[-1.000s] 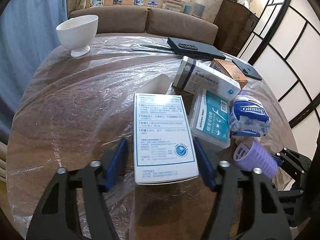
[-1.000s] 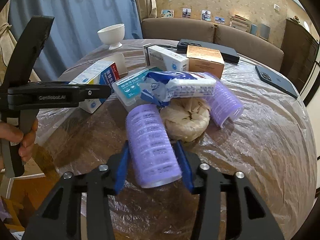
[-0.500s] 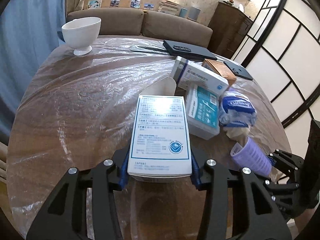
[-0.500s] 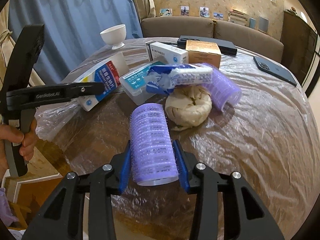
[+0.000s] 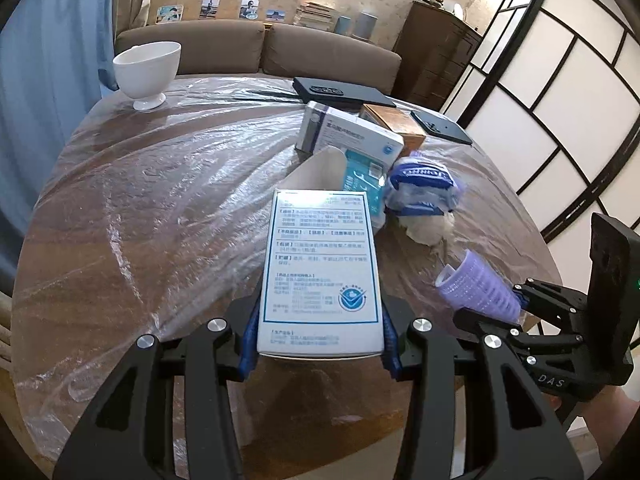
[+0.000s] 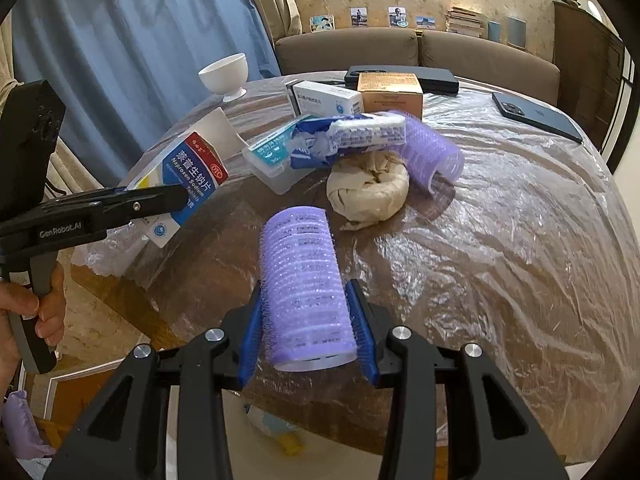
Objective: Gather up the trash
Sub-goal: 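Grasp the white medicine box with the left tool while the right tool grasps a purple roller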
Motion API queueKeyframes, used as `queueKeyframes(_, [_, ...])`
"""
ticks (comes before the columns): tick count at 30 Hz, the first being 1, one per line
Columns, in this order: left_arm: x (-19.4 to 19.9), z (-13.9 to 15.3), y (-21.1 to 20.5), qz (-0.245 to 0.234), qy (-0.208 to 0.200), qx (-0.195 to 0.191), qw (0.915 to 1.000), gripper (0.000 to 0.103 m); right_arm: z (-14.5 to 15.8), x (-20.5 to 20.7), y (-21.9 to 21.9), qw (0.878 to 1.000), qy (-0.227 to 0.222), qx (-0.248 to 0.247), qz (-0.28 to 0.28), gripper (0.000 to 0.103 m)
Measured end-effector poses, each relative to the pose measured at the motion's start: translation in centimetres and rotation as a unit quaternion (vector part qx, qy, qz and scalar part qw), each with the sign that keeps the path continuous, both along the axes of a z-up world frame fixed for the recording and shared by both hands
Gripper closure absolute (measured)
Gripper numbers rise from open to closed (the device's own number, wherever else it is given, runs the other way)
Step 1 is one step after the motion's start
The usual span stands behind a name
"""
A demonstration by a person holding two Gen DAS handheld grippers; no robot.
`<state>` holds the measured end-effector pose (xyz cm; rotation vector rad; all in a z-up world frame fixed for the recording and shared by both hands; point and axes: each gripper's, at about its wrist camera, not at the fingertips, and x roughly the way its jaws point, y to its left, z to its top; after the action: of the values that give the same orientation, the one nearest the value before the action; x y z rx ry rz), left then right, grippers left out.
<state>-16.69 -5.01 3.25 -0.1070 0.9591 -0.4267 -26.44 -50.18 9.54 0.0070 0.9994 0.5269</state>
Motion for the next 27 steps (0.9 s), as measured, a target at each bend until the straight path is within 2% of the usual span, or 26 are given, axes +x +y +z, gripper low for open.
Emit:
queueKeyframes(8, [0.4, -1.4, -0.5, -0.002, 0.017, 0.008, 0.9998, 0.052, -0.2, -0.7, 0.7, 1.0, -0.011, -0.028, 0.009, 0.064])
queueKeyframes(10, [0.7, -1.3, -0.9, -0.002, 0.014, 0.02, 0.9997, 0.043, -0.3, -0.6, 1.0, 0.999, -0.014, -0.033, 0.011, 0.064])
queueKeyframes(12, [1.2, -1.3, -1.3, -0.003, 0.01, 0.025, 0.9996, 0.04, -0.3, -0.5, 1.2, 0.999, -0.017, -0.037, 0.012, 0.064])
queueKeyframes(15, [2.0, -1.8, -1.9, -0.007, 0.015, 0.036, 0.9992, 0.04, -0.3, -0.3, 1.4, 0.999, -0.018, -0.038, 0.014, 0.064])
queueKeyframes(18, [2.0, -2.0, -2.3, -0.014, 0.012, 0.047, 0.9987, 0.051, -0.2, -0.3, 1.4, 0.999, -0.019, -0.039, 0.015, 0.064])
queueKeyframes(27, [0.1, -1.3, -2.2, -0.025, 0.011, 0.031, 0.9991, 0.052, 0.1, -0.5, 0.6, 1.0, -0.015, -0.025, 0.007, 0.064])
